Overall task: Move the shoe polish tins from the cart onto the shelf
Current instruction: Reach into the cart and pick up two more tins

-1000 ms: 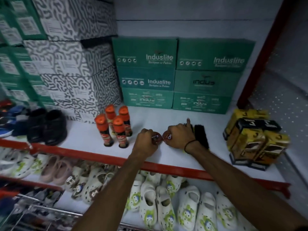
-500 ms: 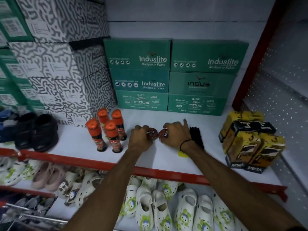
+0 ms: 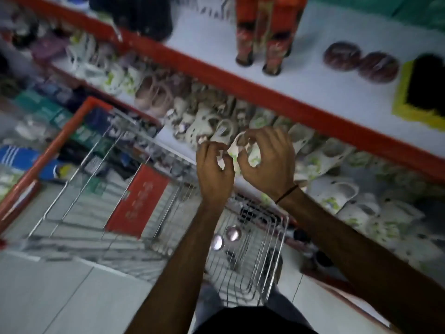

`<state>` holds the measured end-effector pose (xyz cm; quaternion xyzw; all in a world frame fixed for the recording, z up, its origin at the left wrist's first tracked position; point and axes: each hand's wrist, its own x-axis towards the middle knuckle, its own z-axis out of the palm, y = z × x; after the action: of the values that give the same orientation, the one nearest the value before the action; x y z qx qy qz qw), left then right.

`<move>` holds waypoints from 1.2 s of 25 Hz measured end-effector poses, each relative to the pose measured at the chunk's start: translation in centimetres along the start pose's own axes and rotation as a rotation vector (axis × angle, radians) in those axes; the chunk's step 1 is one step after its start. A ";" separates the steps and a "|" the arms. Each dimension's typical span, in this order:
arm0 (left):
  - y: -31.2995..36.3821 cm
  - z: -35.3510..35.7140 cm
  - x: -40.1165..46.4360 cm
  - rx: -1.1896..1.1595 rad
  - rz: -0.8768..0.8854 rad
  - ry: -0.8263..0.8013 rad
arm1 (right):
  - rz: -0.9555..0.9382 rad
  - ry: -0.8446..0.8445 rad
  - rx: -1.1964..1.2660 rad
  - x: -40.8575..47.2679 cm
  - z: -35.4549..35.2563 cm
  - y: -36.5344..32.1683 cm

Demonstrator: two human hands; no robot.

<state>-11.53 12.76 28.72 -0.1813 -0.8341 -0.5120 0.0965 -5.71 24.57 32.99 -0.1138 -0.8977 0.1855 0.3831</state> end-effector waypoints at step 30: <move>-24.3 -1.2 -18.8 0.765 -0.661 -0.782 | 0.195 -1.404 -0.168 -29.8 18.4 3.4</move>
<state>-4.12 -2.09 2.80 -0.0405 -0.9434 -0.0765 -0.3202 1.34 12.86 0.61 -0.0765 -0.9293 0.1784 -0.3141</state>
